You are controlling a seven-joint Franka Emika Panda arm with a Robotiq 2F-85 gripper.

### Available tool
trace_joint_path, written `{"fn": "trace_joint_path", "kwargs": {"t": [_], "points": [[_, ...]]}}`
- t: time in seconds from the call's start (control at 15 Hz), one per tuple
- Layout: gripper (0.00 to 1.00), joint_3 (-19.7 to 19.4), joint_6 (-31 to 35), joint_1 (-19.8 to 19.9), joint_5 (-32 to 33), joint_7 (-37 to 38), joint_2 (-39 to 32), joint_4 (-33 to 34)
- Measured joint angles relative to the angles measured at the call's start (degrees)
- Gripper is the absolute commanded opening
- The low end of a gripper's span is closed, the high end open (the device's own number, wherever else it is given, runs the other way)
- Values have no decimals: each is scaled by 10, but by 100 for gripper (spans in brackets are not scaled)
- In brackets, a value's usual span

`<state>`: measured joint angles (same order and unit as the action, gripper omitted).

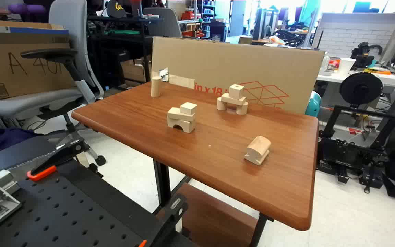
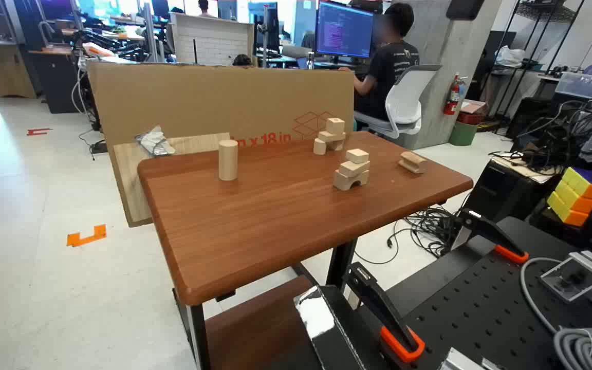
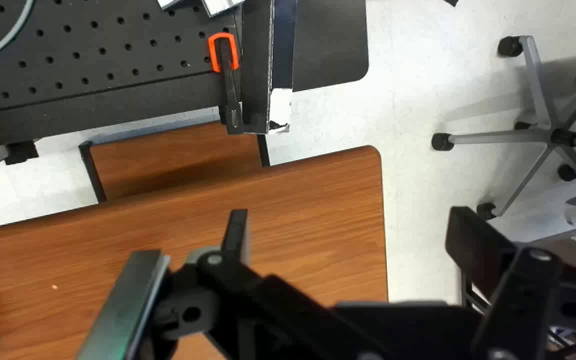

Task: Put the block on the tower to the right

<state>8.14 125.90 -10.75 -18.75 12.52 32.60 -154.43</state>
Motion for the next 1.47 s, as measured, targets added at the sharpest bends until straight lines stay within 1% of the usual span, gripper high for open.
{"fn": "trace_joint_path", "kwargs": {"t": [0.73,0.93,1.13,1.47], "points": [[100,0,-1,0,0,0,0,0],[100,-2,1,3,0,1,-13,1],[100,-14,1,19,0,-1,-48,13],[100,-51,5,68,13,-27,-115,56]]}}
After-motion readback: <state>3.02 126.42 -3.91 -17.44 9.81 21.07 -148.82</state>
